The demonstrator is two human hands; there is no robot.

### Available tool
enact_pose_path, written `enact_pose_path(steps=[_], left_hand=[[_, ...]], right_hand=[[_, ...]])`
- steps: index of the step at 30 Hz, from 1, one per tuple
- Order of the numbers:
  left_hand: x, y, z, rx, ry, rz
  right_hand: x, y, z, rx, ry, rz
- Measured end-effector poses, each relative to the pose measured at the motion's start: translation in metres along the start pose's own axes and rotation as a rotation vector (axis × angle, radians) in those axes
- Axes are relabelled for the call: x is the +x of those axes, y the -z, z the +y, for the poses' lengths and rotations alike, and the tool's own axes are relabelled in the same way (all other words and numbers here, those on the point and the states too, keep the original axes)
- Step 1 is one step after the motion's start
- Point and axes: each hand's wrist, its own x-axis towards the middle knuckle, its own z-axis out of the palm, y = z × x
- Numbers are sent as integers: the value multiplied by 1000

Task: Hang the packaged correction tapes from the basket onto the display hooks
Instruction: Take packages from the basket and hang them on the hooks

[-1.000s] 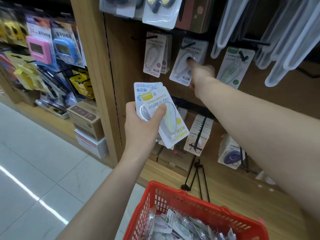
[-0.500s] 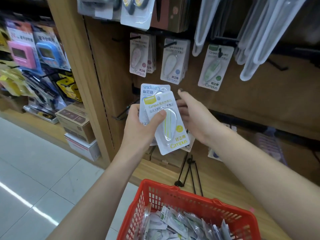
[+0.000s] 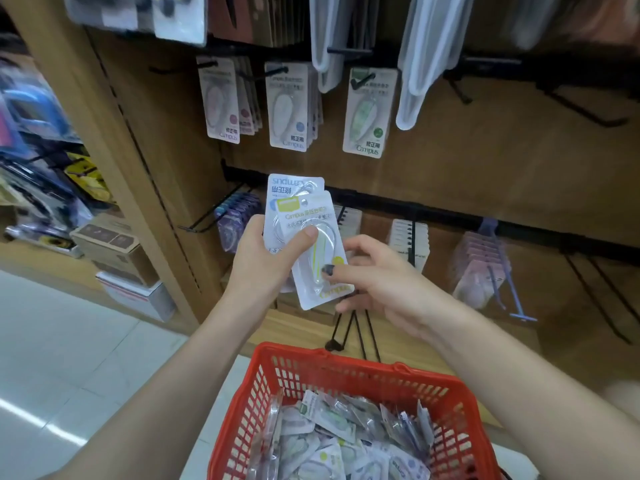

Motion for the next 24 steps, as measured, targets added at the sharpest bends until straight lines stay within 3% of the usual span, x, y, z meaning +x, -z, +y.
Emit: enact_pose_path(steps=[9, 16, 20, 24], left_hand=[[-19, -18, 2, -25, -28, -101], [-17, -6, 2, 30, -51, -10], [-16, 2, 5, 123, -97, -59], [-14, 6, 5, 148, -138, -116]], right_hand=[[-14, 13, 8, -104, 79, 36], [-9, 8, -4, -101, 70, -45], [10, 8, -30, -59, 76, 89], [28, 1, -48, 5, 135, 112]])
